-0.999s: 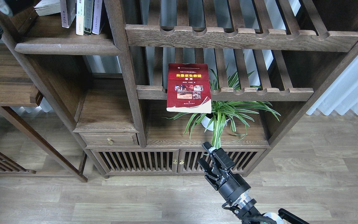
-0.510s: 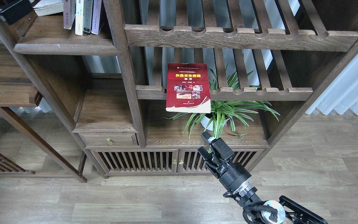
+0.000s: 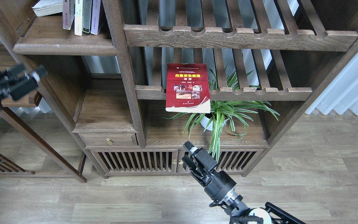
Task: Organize books on shelf
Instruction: 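Reach the right gripper up to the red book on the middle shelf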
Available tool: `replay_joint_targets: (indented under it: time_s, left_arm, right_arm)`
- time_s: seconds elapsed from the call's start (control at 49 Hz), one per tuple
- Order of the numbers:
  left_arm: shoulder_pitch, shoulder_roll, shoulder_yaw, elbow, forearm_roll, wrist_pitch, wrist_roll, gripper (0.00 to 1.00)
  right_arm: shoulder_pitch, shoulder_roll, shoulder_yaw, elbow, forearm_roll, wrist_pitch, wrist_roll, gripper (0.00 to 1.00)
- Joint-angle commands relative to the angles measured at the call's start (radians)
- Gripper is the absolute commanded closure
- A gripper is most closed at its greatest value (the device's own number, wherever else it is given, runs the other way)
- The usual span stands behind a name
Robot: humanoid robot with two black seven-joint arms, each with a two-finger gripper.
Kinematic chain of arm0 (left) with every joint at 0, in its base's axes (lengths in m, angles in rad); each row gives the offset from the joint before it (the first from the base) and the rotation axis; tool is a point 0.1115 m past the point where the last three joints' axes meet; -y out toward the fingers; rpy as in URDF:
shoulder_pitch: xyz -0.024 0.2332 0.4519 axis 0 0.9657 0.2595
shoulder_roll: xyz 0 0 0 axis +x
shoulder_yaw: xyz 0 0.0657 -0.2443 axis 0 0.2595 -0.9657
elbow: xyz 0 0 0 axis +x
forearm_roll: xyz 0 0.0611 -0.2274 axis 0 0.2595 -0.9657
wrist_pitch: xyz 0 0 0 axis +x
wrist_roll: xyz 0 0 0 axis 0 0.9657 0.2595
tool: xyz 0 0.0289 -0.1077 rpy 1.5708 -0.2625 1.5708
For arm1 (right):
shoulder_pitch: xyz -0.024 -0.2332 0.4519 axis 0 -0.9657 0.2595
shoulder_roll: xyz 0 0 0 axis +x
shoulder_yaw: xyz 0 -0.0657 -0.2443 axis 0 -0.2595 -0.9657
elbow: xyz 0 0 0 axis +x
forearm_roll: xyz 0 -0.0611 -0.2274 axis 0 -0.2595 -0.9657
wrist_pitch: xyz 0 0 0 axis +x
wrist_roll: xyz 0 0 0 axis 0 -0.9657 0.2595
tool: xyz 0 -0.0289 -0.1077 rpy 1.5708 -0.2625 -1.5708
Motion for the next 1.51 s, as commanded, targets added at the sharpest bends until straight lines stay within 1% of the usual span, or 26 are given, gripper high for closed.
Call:
replay_joint_targets:
  time_s: [0.0, 0.082, 0.102, 0.204, 0.408, 0.652, 0.836, 0.958, 1.386, 1.488]
  left_arm:
    - [0.075, -0.007, -0.003, 0.012, 0.0, 0.0, -0.003, 0.03]
    - [0.112, -0.012, -0.003, 0.023, 0.0, 0.0, -0.004, 0.02]
    - [0.157, -0.031, -0.003, 0.03, -0.002, 0.0, -0.004, 0.01]
    - [0.188, -0.042, -0.003, 0.041, -0.002, 0.0, -0.004, 0.01]
    - [0.196, -0.064, -0.003, 0.058, -0.002, 0.0, -0.003, 0.01]
    - [0.208, -0.078, 0.001, 0.086, -0.002, 0.0, -0.003, 0.01]
    - [0.207, -0.098, 0.001, 0.087, 0.0, 0.0, -0.001, 0.01]
    - [0.207, -0.098, 0.001, 0.089, -0.002, 0.0, -0.001, 0.01]
    - [0.205, -0.099, -0.002, 0.089, -0.002, 0.0, -0.001, 0.01]
    - [0.205, -0.101, 0.0, 0.089, -0.002, 0.0, -0.001, 0.01]
  right_arm:
    - [0.012, 0.015, 0.016, -0.036, -0.018, 0.0, 0.007, 0.01]
    - [0.037, 0.015, 0.032, -0.07, -0.026, 0.0, 0.007, 0.01]
    - [0.079, 0.015, 0.036, -0.118, -0.027, 0.0, 0.007, 0.01]
    - [0.123, 0.015, 0.035, -0.154, -0.032, 0.0, 0.007, 0.01]
    - [0.215, 0.015, 0.039, -0.225, -0.032, 0.0, 0.009, 0.01]
    - [0.262, 0.015, 0.058, -0.257, -0.032, 0.0, 0.009, 0.01]
    - [0.342, 0.015, 0.059, -0.346, -0.032, -0.068, 0.009, 0.01]
    - [0.36, 0.015, 0.065, -0.36, -0.032, -0.102, 0.009, 0.01]
    - [0.39, 0.015, 0.053, -0.366, -0.032, -0.116, 0.009, 0.01]
    - [0.419, 0.015, 0.041, -0.372, -0.032, -0.156, 0.007, 0.01]
